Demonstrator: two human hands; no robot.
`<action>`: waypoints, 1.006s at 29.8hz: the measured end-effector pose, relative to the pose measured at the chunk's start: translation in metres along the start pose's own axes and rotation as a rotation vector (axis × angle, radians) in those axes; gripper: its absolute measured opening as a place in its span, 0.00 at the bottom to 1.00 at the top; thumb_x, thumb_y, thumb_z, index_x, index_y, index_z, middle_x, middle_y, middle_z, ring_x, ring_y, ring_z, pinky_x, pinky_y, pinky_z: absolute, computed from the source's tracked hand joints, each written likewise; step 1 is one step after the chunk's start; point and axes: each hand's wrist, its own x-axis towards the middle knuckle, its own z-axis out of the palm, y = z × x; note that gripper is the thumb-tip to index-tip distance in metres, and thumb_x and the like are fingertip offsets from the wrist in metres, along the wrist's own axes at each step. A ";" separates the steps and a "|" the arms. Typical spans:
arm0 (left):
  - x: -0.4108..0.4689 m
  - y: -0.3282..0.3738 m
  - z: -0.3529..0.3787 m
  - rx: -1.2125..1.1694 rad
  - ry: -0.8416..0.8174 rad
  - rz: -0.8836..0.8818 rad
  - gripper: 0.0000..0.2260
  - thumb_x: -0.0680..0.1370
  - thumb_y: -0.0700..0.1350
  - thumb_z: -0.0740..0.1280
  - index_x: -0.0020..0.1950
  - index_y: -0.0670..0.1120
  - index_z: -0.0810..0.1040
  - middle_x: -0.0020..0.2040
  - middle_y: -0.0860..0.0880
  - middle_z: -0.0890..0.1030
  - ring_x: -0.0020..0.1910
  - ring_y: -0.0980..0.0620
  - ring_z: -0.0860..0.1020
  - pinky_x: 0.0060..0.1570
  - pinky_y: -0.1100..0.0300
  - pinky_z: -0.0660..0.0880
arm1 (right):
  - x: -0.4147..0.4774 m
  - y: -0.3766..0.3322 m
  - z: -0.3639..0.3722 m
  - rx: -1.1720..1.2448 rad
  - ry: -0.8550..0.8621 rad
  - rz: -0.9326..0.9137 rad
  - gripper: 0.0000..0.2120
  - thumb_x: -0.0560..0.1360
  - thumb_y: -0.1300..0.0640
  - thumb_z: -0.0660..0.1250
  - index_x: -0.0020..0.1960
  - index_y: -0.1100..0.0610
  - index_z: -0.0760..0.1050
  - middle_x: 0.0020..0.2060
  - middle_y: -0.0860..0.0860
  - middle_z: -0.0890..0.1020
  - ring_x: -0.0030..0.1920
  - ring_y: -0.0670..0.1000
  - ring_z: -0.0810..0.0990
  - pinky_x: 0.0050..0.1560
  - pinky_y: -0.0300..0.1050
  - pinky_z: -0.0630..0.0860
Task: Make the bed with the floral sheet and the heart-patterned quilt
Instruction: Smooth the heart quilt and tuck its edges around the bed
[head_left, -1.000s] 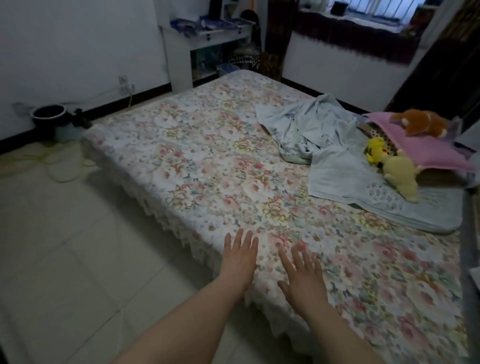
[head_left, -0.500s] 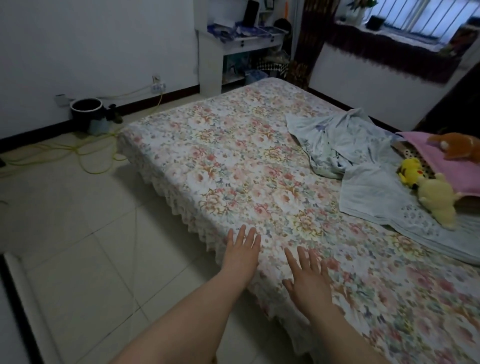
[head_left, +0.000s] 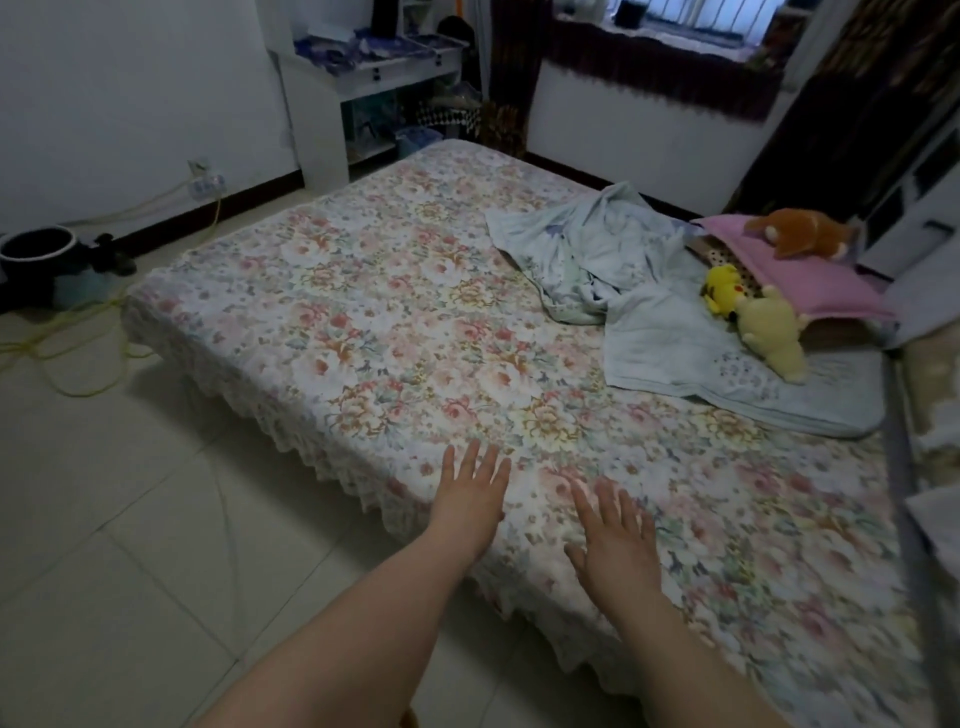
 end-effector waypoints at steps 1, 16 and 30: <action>0.008 0.021 -0.004 0.008 -0.009 0.033 0.30 0.85 0.49 0.55 0.81 0.46 0.41 0.81 0.45 0.40 0.78 0.41 0.36 0.72 0.39 0.33 | -0.006 0.021 0.001 0.014 -0.021 0.044 0.36 0.82 0.41 0.54 0.79 0.45 0.35 0.79 0.51 0.39 0.79 0.57 0.38 0.76 0.60 0.39; 0.070 0.224 -0.033 0.123 -0.019 0.355 0.32 0.84 0.53 0.57 0.81 0.50 0.43 0.81 0.47 0.41 0.79 0.42 0.37 0.74 0.39 0.36 | -0.061 0.216 0.021 0.151 -0.141 0.388 0.35 0.82 0.40 0.52 0.79 0.44 0.35 0.79 0.51 0.39 0.79 0.57 0.40 0.76 0.60 0.39; 0.127 0.377 -0.041 0.216 -0.039 0.516 0.33 0.83 0.55 0.57 0.81 0.52 0.40 0.81 0.47 0.39 0.78 0.43 0.35 0.73 0.39 0.34 | -0.081 0.357 0.039 0.219 -0.147 0.518 0.36 0.82 0.40 0.54 0.79 0.44 0.35 0.80 0.51 0.41 0.79 0.58 0.40 0.76 0.59 0.39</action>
